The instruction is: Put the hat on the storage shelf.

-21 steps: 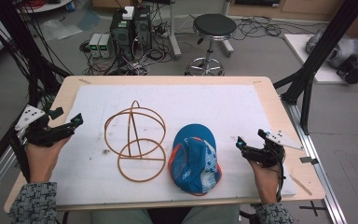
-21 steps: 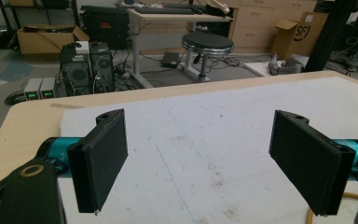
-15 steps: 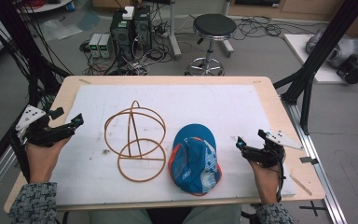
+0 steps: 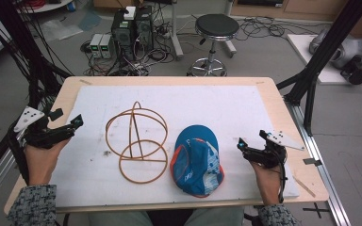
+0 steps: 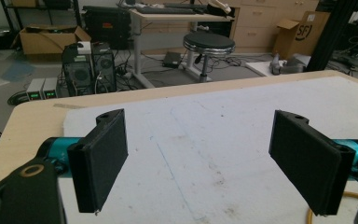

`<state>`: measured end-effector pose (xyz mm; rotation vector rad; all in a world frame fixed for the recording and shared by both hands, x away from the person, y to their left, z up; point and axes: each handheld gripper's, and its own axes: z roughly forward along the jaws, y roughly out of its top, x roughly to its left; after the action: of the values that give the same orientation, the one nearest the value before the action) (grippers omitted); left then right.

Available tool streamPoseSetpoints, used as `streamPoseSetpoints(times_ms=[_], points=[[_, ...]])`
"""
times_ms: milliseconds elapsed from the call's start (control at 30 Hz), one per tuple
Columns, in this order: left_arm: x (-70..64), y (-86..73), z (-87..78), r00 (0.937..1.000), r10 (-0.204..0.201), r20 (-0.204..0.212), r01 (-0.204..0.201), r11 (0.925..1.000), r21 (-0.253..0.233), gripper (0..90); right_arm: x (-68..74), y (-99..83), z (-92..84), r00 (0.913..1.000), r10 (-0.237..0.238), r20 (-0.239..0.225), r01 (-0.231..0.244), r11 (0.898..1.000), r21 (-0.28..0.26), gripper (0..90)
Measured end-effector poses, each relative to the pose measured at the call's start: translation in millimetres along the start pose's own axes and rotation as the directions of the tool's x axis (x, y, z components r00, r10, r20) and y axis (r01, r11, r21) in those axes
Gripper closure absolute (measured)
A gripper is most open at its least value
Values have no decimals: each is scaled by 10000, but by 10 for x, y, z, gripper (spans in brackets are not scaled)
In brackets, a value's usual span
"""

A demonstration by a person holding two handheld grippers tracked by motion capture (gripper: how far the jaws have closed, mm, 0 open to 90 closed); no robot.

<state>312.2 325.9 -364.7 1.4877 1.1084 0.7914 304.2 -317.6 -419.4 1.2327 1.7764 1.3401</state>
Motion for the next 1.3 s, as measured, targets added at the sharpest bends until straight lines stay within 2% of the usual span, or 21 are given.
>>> streamPoseSetpoints(times_ms=[300, 467, 500, 533, 633, 733, 767, 867, 900, 933, 967, 1000, 1033, 1067, 1167, 1267, 1300], points=[[7, 0, 10, 10000, -34, 3, 34, 10000, 9, 197, 54, 11, -22, 9999, -69, -153, 67, 9999, -111, 62], [-6, 0, 41, 10000, 44, 37, -45, 9999, 94, 197, 130, 37, -79, 9987, -134, -484, 119, 9994, -320, 65], [-9, -3, 46, 10000, 22, 24, -22, 9999, 112, 197, 147, 40, -85, 9978, -138, -643, 113, 9992, -379, 96], [-6, -7, 48, 10000, 17, 8, -17, 9999, 111, 197, 168, 40, -95, 9962, -106, -860, 75, 9993, -364, 164], [11, -11, 45, 10000, -59, -19, 59, 9999, 106, 197, 222, 48, -84, 9891, -395, -1416, 354, 9989, -316, 175], [19, -9, 39, 10000, -77, -22, 77, 9999, 83, 197, 311, 82, -95, 9793, -307, -2002, 227, 9988, -424, 175], [20, -11, 40, 10000, -84, -28, 84, 9999, 91, 197, 311, 82, -95, 9793, -307, -2002, 227, 9988, -424, 175], [29, -17, 40, 9999, -109, -64, 110, 9999, 117, 197, 388, 112, -110, 9684, -268, -2478, 122, 9981, -602, 175], [33, -18, 40, 9999, -119, -71, 120, 9998, 127, 197, 454, 126, -117, 9611, -325, -2743, 143, 9976, -682, 176], [37, -19, 42, 9999, -129, -94, 130, 9998, 129, 197, 454, 126, -117, 9611, -325, -2743, 143, 9976, -682, 176], [39, -18, 42, 9998, -149, -95, 150, 9998, 120, 197, 487, 127, -118, 9568, -367, -2886, 169, 9973, -710, 175], [41, -17, 43, 9998, -175, -101, 176, 9998, 102, 197, 548, 137, -123, 9467, -344, -3203, 107, 9971, -753, 176], [42, -16, 44, 9998, -166, -109, 167, 9998, 108, 197, 580, 141, -127, 9421, -295, -3341, 56, 9974, -722, 176], [43, -17, 45, 9998, -132, -112, 134, 9998, 137, 197, 580, 141, -127, 9421, -295, -3341, 56, 9974, -722, 176], [37, -23, 57, 9998, -121, -143, 124, 9997, 205, 198, 666, 145, -112, 9253, -127, -3791, -120, 9980, -628, 176], [28, -20, 69, 9999, -110, -104, 112, 9998, 190, 198, 749, 133, -85, 9097, -99, -4152, -90, 9990, -435, 186], [26, -16, 72, 9999, -58, -99, 60, 9997, 231, 198, 817, 121, -55, 8998, -231, -4358, 101, 9994, -320, 200]])
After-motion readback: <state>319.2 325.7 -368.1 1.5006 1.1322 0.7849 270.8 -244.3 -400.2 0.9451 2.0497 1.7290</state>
